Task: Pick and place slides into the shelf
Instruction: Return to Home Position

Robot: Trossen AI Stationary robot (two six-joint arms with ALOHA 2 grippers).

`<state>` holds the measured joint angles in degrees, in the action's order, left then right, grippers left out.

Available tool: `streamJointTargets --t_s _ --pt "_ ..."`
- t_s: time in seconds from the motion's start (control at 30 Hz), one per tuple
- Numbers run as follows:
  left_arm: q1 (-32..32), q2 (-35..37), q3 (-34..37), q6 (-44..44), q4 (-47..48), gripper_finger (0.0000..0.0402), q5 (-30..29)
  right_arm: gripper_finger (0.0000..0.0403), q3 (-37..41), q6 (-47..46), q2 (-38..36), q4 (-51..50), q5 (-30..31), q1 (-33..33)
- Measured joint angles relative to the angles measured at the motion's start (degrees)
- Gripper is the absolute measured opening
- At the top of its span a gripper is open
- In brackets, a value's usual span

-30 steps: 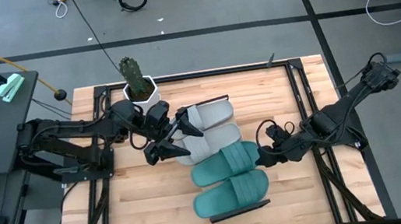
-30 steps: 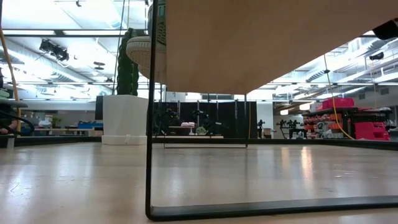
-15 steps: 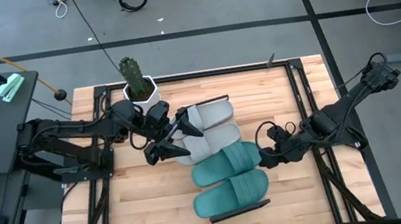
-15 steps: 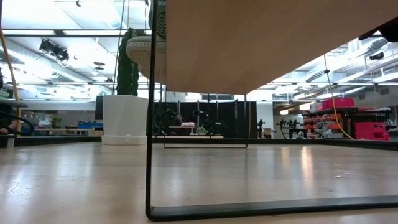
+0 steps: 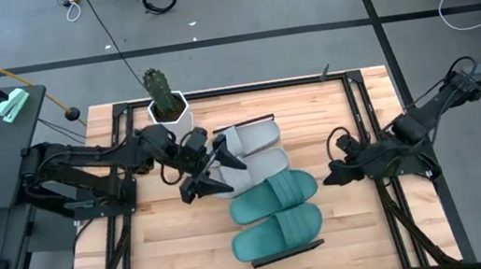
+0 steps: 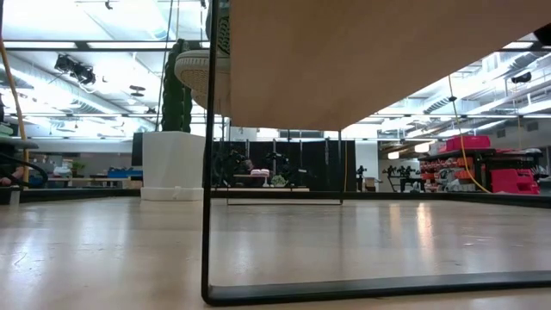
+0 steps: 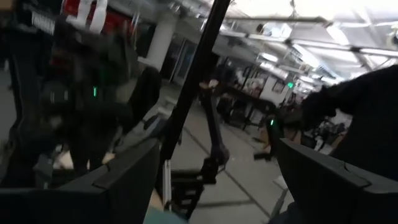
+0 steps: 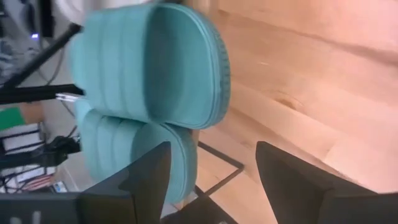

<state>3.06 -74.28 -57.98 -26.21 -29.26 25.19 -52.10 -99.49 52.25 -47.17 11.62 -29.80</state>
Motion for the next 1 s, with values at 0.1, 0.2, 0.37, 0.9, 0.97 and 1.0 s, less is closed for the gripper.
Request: streamJointTargets --t_s 0.1,0.2,0.37,0.9,0.97,1.0 --pt "1.33 0.00 0.00 0.37 4.33 0.0319 -1.84 0.0242 -0.02 3.44 -2.43 -0.18 0.39 0.00" --pt "2.50 0.00 0.00 0.01 9.70 0.0308 -3.07 0.0242 -0.02 6.96 -3.83 -1.67 0.47 0.00" --pt "3.58 0.95 0.00 -1.66 20.54 0.0291 -5.59 0.0242 -2.66 14.40 -4.31 -6.24 1.26 0.07" --pt "6.45 9.25 0.00 -8.05 56.85 0.0288 -20.68 0.0242 -18.58 41.01 -3.89 -30.28 2.47 4.22" --pt "7.61 10.57 0.00 -9.14 59.97 0.0288 -24.52 0.0242 -18.37 43.33 -3.63 -30.19 3.10 5.01" --pt "8.25 11.32 0.00 -9.32 60.65 0.0288 -26.52 0.0242 -18.32 44.45 -3.59 -30.20 3.51 5.52"
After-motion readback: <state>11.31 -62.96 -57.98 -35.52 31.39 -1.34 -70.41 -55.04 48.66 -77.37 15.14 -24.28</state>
